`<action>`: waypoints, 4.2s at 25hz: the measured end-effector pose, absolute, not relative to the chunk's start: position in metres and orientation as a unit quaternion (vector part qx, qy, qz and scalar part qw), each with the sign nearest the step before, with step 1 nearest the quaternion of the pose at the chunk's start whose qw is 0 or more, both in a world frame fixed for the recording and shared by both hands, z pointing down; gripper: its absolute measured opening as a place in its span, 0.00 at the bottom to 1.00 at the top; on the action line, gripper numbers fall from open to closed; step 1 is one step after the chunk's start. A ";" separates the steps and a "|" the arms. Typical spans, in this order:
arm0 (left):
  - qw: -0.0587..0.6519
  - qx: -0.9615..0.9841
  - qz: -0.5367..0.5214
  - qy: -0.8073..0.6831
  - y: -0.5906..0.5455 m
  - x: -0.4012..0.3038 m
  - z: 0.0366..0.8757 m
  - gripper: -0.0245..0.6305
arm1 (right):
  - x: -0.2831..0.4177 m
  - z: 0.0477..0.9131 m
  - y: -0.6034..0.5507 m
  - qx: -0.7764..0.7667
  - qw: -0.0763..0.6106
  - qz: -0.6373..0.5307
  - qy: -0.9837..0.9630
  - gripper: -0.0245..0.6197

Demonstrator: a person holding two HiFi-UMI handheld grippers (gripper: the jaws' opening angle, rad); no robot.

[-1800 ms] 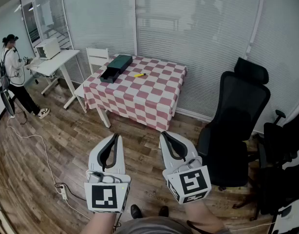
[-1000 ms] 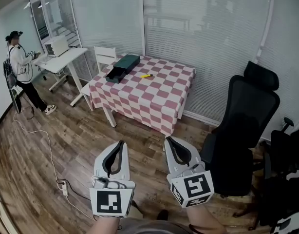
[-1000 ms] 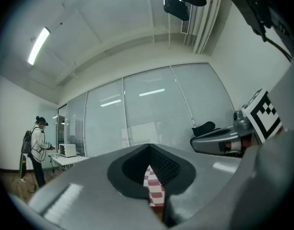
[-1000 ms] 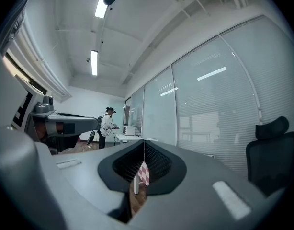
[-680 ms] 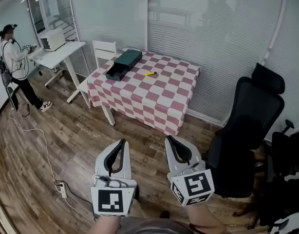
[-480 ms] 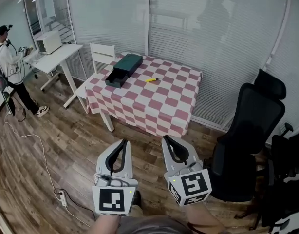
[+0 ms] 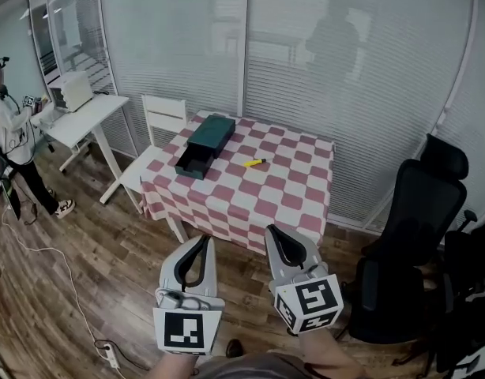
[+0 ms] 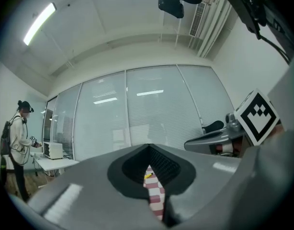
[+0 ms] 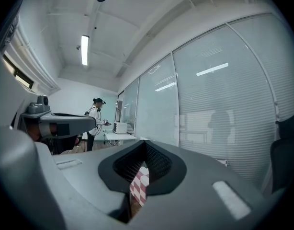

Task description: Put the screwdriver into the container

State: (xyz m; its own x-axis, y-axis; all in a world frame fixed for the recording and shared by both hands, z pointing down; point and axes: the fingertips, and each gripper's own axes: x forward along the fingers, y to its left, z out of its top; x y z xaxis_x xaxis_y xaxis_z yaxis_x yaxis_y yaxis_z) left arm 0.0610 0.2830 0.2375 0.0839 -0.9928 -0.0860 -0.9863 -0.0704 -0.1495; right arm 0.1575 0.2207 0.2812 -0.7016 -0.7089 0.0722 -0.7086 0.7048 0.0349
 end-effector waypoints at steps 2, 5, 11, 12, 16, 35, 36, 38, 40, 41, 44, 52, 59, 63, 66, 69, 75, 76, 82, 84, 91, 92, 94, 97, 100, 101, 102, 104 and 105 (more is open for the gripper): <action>0.081 -0.733 -0.018 0.675 0.271 0.048 0.239 0.04 | 0.145 0.279 0.211 0.386 0.039 -0.007 -0.922 0.07; 0.079 -0.737 -0.014 0.672 0.254 0.037 0.241 0.04 | 0.136 0.280 0.197 0.388 0.042 -0.013 -0.921 0.07; 0.066 -0.752 -0.023 0.655 0.215 0.036 0.255 0.04 | 0.138 0.291 0.164 0.406 0.055 -0.003 -0.912 0.07; 0.063 -0.755 -0.025 0.653 0.207 0.036 0.259 0.04 | 0.137 0.294 0.157 0.408 0.056 0.000 -0.911 0.07; 0.051 -0.764 -0.035 0.642 0.166 0.033 0.273 0.04 | 0.132 0.307 0.119 0.417 0.059 0.012 -0.907 0.07; 0.046 -0.771 -0.042 0.633 -0.017 0.011 0.272 0.04 | 0.099 0.319 -0.063 0.421 0.072 0.034 -0.903 0.08; 0.048 -0.771 -0.040 0.634 -0.023 0.010 0.271 0.04 | 0.099 0.318 -0.068 0.421 0.071 0.033 -0.904 0.07; 0.050 -0.771 -0.040 0.634 -0.032 0.009 0.270 0.04 | 0.099 0.316 -0.076 0.423 0.069 0.030 -0.903 0.07; 0.057 -0.773 -0.038 0.631 -0.042 0.008 0.267 0.04 | 0.100 0.313 -0.085 0.427 0.065 0.025 -0.902 0.07; 0.062 -0.774 -0.037 0.628 -0.048 0.008 0.265 0.04 | 0.100 0.311 -0.090 0.430 0.062 0.022 -0.900 0.08; 0.066 -0.781 -0.031 0.621 -0.057 0.007 0.259 0.04 | 0.099 0.306 -0.100 0.439 0.060 0.018 -0.896 0.08; 0.081 -0.810 -0.023 0.581 -0.106 -0.009 0.250 0.04 | 0.080 0.294 -0.145 0.480 0.048 0.009 -0.876 0.07; 0.078 -0.825 -0.011 0.560 -0.143 -0.027 0.245 0.04 | 0.070 0.285 -0.178 0.508 0.052 -0.003 -0.860 0.08; 0.077 -0.836 -0.009 0.543 -0.161 -0.029 0.248 0.04 | 0.070 0.292 -0.192 0.526 0.060 0.003 -0.848 0.08; 0.069 -0.846 -0.014 0.529 -0.174 -0.029 0.254 0.04 | 0.069 0.303 -0.202 0.539 0.068 0.015 -0.839 0.08; 0.058 -0.854 -0.019 0.516 -0.182 -0.028 0.260 0.04 | 0.070 0.319 -0.207 0.550 0.075 0.032 -0.831 0.08; 0.031 -0.870 -0.045 0.490 -0.195 -0.033 0.285 0.04 | 0.068 0.377 -0.210 0.573 0.098 0.092 -0.808 0.10; 0.025 -0.873 -0.052 0.485 -0.200 -0.035 0.293 0.04 | 0.066 0.391 -0.213 0.577 0.104 0.105 -0.803 0.10; -0.027 -0.888 -0.085 0.451 -0.214 -0.043 0.338 0.04 | 0.057 0.464 -0.215 0.602 0.127 0.177 -0.768 0.19; -0.023 -0.894 -0.079 0.440 -0.223 -0.041 0.343 0.04 | 0.055 0.484 -0.216 0.610 0.135 0.193 -0.757 0.26; -0.055 -0.898 -0.094 0.425 -0.234 -0.048 0.382 0.04 | 0.045 0.542 -0.192 0.628 0.168 0.247 -0.719 0.42; -0.059 -0.898 -0.097 0.425 -0.235 -0.049 0.387 0.04 | 0.045 0.547 -0.192 0.630 0.170 0.251 -0.715 0.44; -0.064 -0.898 -0.100 0.424 -0.236 -0.052 0.395 0.04 | 0.045 0.554 -0.195 0.635 0.173 0.255 -0.708 0.46; -0.070 -0.898 -0.104 0.423 -0.238 -0.056 0.403 0.04 | 0.044 0.558 -0.197 0.644 0.187 0.252 -0.698 0.49; -0.076 -0.896 -0.105 0.425 -0.242 -0.060 0.407 0.04 | 0.041 0.562 -0.198 0.645 0.210 0.247 -0.692 0.50; -0.077 -0.895 -0.105 0.426 -0.243 -0.062 0.408 0.04 | 0.041 0.564 -0.198 0.644 0.218 0.247 -0.691 0.50; -0.078 -0.895 -0.104 0.427 -0.244 -0.062 0.409 0.04 | 0.040 0.565 -0.198 0.642 0.225 0.247 -0.690 0.48; -0.080 -0.894 -0.103 0.428 -0.245 -0.063 0.409 0.04 | 0.040 0.567 -0.198 0.638 0.234 0.247 -0.690 0.44; -0.080 -0.894 -0.103 0.428 -0.245 -0.063 0.409 0.04 | 0.040 0.567 -0.198 0.636 0.236 0.249 -0.691 0.42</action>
